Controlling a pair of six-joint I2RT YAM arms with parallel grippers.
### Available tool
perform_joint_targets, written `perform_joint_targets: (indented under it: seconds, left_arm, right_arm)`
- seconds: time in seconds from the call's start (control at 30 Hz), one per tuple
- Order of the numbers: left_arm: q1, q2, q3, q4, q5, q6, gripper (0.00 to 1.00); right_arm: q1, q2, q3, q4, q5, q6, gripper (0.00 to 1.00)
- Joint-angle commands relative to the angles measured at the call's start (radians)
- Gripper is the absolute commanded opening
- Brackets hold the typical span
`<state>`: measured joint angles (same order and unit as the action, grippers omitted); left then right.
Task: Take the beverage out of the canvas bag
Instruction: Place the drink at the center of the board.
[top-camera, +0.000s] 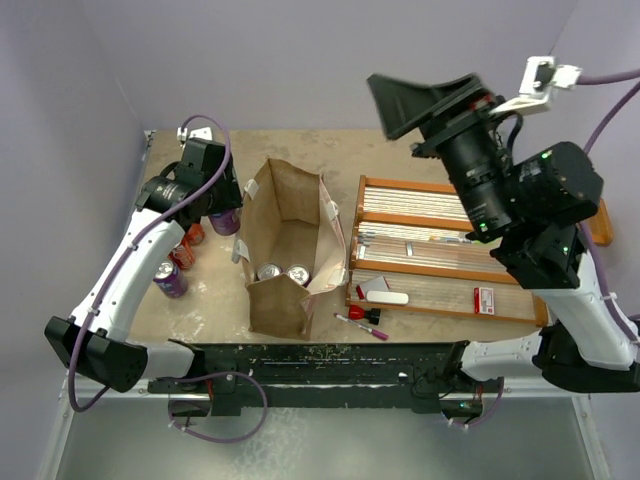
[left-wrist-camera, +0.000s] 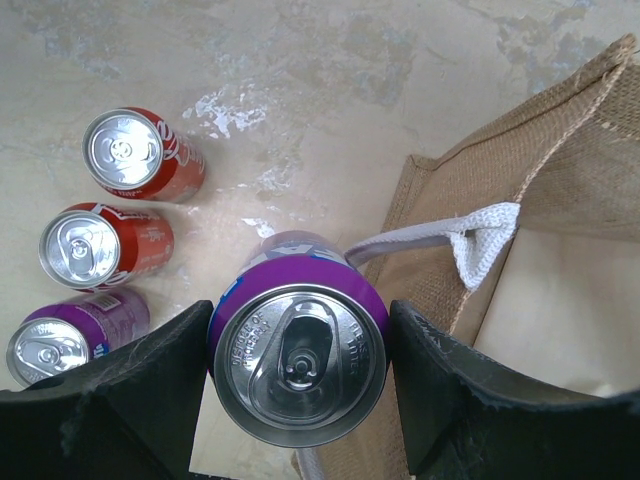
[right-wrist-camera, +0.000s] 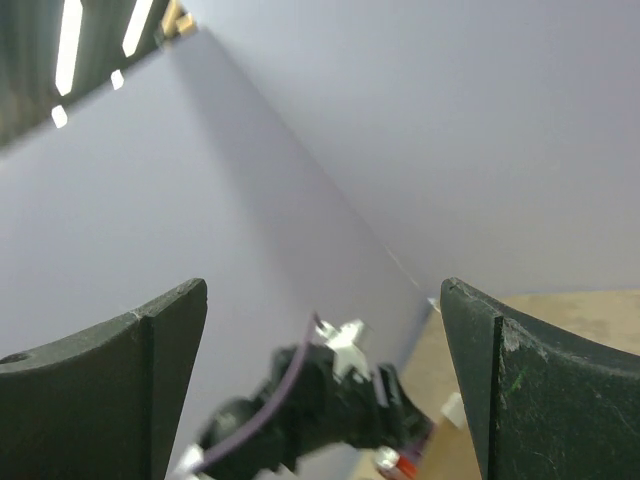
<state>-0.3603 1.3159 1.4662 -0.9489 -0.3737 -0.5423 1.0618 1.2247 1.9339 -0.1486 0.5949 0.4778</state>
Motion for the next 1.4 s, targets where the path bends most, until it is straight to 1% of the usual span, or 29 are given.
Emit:
perform_joint_targets:
  seconds: [0.0, 0.1, 0.23, 0.33, 0.47, 0.6, 0.67, 0.73, 0.87, 1.0, 1.13, 1.27, 1.37]
  left_arm:
    - [0.007, -0.051, 0.008, 0.080, -0.010, -0.027, 0.00]
    - [0.007, -0.046, 0.009, 0.062, -0.002, -0.032, 0.00]
    - [0.007, -0.044, 0.010, 0.039, 0.007, -0.035, 0.00]
    - [0.005, -0.050, 0.006, 0.020, 0.006, -0.033, 0.00]
    - [0.007, -0.046, 0.007, 0.010, -0.010, -0.027, 0.00]
    - [0.007, -0.048, 0.004, 0.029, -0.056, -0.017, 0.00]
    - [0.007, -0.047, -0.002, 0.056, -0.076, -0.013, 0.00]
    - [0.007, -0.045, -0.006, 0.091, -0.087, -0.010, 0.00]
    - [0.007, -0.031, -0.019, 0.148, -0.079, -0.018, 0.00]
    - [0.007, -0.023, -0.055, 0.157, -0.106, -0.036, 0.00]
    - [0.009, -0.018, -0.108, 0.189, -0.125, -0.030, 0.00]
    - [0.028, -0.012, -0.153, 0.216, -0.133, -0.095, 0.00]
    - [0.043, -0.013, -0.198, 0.265, -0.150, -0.109, 0.00]
  right_arm:
    - [0.003, 0.024, 0.152, 0.029, 0.182, 0.218, 1.00]
    - [0.003, 0.041, 0.202, 0.020, 0.222, 0.244, 1.00]
    - [0.003, 0.035, 0.191, 0.096, 0.237, 0.231, 1.00]
    - [0.002, 0.043, 0.202, 0.122, 0.231, 0.198, 1.00]
    - [0.003, 0.087, 0.280, 0.090, 0.257, 0.113, 1.00]
    - [0.003, 0.108, 0.285, 0.078, 0.213, -0.065, 1.00]
    - [0.002, 0.107, 0.258, 0.035, 0.229, -0.078, 1.00]
    - [0.003, 0.084, 0.189, 0.026, 0.231, -0.097, 1.00]
    - [0.003, 0.026, 0.043, 0.086, 0.241, -0.210, 1.00]
    - [0.003, 0.004, -0.033, 0.123, 0.263, -0.313, 1.00]
    - [0.002, 0.002, -0.066, 0.038, 0.305, -0.305, 1.00]
    - [0.003, -0.022, -0.099, -0.033, 0.309, -0.283, 1.00]
    - [0.003, -0.061, -0.152, -0.045, 0.326, -0.276, 1.00]
